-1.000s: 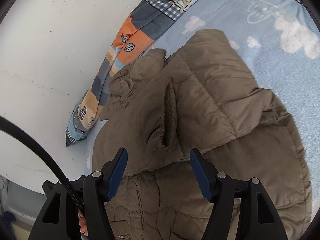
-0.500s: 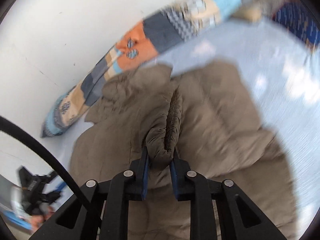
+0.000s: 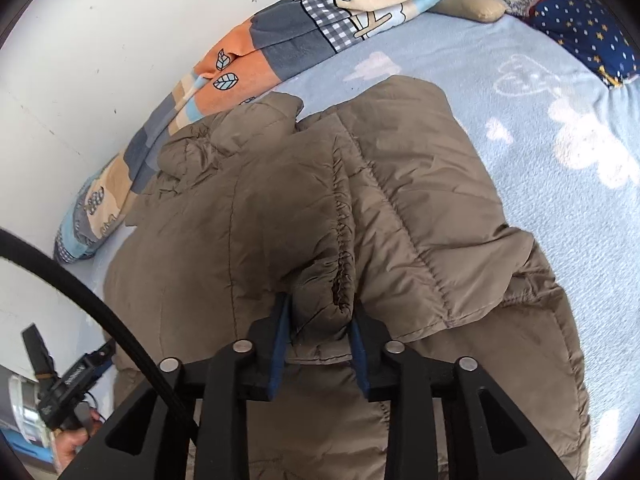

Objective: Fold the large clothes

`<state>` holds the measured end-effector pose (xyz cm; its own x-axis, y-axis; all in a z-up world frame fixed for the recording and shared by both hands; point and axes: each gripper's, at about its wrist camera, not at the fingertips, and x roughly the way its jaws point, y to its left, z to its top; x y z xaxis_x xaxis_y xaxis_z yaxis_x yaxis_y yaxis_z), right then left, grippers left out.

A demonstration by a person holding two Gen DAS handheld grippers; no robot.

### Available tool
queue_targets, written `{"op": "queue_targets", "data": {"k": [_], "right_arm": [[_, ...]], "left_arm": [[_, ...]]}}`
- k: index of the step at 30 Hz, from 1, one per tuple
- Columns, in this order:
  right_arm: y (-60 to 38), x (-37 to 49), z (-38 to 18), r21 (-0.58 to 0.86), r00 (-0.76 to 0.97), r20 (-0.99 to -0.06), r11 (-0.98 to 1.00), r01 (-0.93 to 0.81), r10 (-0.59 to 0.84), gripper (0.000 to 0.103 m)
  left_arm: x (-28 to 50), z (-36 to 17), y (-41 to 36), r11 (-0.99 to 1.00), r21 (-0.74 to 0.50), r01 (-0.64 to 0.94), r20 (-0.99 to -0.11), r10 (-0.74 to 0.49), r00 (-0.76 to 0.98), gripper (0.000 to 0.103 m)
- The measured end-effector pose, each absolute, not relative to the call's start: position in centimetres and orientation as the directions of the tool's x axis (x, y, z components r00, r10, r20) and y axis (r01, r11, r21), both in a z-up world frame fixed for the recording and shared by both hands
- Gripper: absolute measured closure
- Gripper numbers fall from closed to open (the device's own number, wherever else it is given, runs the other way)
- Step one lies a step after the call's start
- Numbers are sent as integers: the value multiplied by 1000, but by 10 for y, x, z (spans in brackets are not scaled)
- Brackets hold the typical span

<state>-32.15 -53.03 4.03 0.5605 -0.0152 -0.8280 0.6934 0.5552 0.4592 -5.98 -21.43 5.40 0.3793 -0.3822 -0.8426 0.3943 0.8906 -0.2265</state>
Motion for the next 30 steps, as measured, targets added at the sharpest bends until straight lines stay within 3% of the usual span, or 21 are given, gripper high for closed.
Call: {"op": "queue_targets", "data": {"k": [4,7,10,15,19,23,25,30], "right_arm": [[-527,-320,39,492,583,-812,552,673,14,64],[-525,-317,38,493,582,-813,554,671,20,64],[-526,-315,39,496,575,-817,542,678,27,64],[-525,-321,69,382,529,-841,569,728,-111,58],[-519,-323,97,309,543,-807,616,725,-234,58],[-507,-308,99,290,565,-796,684,669,-215,58],[-504,-301,88,306,562,-811,702,643,-162,60],[-508,-294,59,278,498,-858,702,656,-126,60]], "left_arm": [[-49,55,-196,912,-214,351,-851,-350,393,29],[-39,63,-177,899,-308,313,-836,-412,361,29],[-38,93,-159,906,-301,298,-790,-412,454,29],[-44,119,-157,881,-304,364,-742,-458,489,29],[-57,108,-194,838,-256,482,-767,-480,427,29],[-75,85,-232,785,-164,598,-803,-458,381,30],[-76,71,-240,793,-109,599,-829,-405,385,30],[-60,53,-229,829,-162,535,-844,-397,360,27]]}}
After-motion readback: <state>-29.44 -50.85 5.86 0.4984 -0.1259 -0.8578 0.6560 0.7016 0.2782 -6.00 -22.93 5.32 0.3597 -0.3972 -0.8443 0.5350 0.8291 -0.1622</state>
